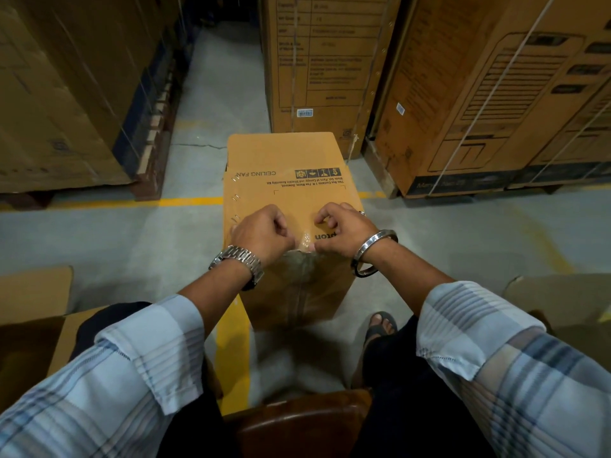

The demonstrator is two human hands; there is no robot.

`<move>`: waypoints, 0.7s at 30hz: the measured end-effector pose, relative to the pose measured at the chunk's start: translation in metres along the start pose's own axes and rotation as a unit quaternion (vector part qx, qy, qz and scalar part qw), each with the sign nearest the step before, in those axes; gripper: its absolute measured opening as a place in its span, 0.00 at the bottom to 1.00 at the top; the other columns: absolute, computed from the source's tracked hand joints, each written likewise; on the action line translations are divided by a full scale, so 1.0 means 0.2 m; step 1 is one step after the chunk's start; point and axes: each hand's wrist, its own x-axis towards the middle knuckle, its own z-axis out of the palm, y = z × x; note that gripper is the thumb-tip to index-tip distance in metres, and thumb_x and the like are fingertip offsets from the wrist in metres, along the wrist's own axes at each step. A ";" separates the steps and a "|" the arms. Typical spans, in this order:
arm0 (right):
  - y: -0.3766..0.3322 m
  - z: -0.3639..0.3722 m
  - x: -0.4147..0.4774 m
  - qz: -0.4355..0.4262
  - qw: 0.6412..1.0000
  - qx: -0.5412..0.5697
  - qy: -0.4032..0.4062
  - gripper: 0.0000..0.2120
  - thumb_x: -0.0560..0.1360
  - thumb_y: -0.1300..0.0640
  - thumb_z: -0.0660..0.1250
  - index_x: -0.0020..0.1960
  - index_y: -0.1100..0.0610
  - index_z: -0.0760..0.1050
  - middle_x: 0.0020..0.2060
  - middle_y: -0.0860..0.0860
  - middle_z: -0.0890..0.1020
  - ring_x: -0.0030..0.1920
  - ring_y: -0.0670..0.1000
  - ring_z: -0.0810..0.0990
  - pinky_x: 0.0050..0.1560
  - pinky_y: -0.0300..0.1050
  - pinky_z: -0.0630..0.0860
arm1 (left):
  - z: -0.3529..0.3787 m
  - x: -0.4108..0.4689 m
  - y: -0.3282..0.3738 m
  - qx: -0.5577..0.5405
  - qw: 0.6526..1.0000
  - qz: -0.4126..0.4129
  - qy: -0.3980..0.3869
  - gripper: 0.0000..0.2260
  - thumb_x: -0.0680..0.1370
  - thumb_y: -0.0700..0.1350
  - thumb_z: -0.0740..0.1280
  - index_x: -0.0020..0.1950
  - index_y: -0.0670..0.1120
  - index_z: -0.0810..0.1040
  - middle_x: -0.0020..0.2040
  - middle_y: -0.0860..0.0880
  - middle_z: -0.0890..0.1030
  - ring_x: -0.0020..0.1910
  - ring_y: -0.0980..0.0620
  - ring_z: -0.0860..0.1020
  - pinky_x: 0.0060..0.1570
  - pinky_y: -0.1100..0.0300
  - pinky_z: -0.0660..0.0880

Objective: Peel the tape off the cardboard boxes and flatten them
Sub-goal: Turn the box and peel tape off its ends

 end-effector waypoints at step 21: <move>0.01 -0.01 0.01 0.024 0.996 0.084 0.002 0.16 0.66 0.54 0.81 0.52 0.47 0.81 0.44 0.44 0.72 0.38 0.45 0.71 0.44 0.44 0.76 | -0.07 0.00 -0.07 -0.220 0.965 0.069 -0.128 0.01 0.77 0.43 0.73 0.46 0.47 0.84 0.47 0.44 0.87 0.50 0.42 0.84 0.58 0.44 0.78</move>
